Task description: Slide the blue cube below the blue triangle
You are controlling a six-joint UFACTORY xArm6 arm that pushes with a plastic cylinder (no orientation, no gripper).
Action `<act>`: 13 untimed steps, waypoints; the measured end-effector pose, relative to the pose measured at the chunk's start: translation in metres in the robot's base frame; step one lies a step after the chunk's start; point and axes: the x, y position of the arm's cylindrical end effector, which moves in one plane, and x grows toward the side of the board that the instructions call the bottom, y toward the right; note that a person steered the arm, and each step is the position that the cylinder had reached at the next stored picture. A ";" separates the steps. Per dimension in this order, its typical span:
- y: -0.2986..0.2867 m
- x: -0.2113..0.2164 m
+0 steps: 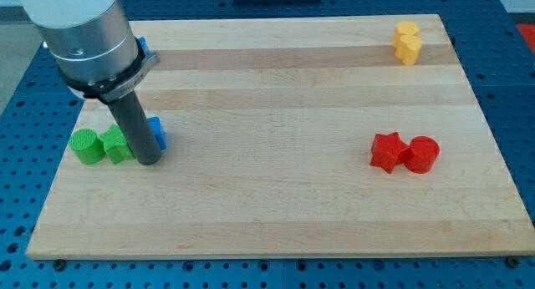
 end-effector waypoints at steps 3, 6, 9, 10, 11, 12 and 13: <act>0.000 -0.091; 0.000 -0.101; -0.022 -0.121; -0.022 -0.137; -0.022 -0.144; -0.022 -0.148; -0.022 -0.148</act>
